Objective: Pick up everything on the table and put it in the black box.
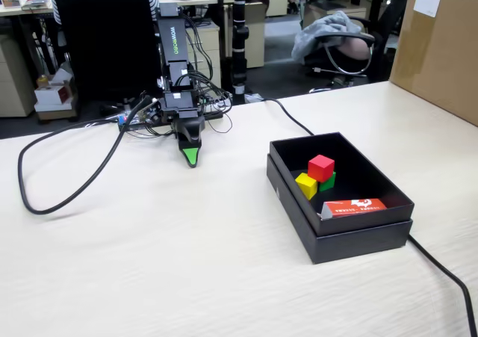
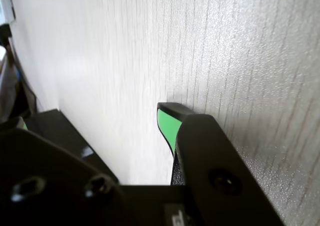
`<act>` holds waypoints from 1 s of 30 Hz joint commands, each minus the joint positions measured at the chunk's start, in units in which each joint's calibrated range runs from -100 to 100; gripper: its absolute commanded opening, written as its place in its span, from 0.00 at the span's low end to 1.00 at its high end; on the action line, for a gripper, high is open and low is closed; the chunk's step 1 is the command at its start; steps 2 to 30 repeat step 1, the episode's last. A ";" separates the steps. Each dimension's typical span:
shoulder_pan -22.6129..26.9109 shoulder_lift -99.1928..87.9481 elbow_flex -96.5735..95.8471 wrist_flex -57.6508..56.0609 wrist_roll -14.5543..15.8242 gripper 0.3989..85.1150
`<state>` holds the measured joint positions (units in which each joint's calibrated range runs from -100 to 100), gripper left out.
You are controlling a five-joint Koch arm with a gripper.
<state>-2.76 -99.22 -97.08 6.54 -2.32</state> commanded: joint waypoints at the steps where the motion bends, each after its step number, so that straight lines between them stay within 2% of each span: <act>1: 0.00 0.37 -0.29 -3.13 0.00 0.59; 30: 0.00 0.37 -0.29 -3.13 0.00 0.59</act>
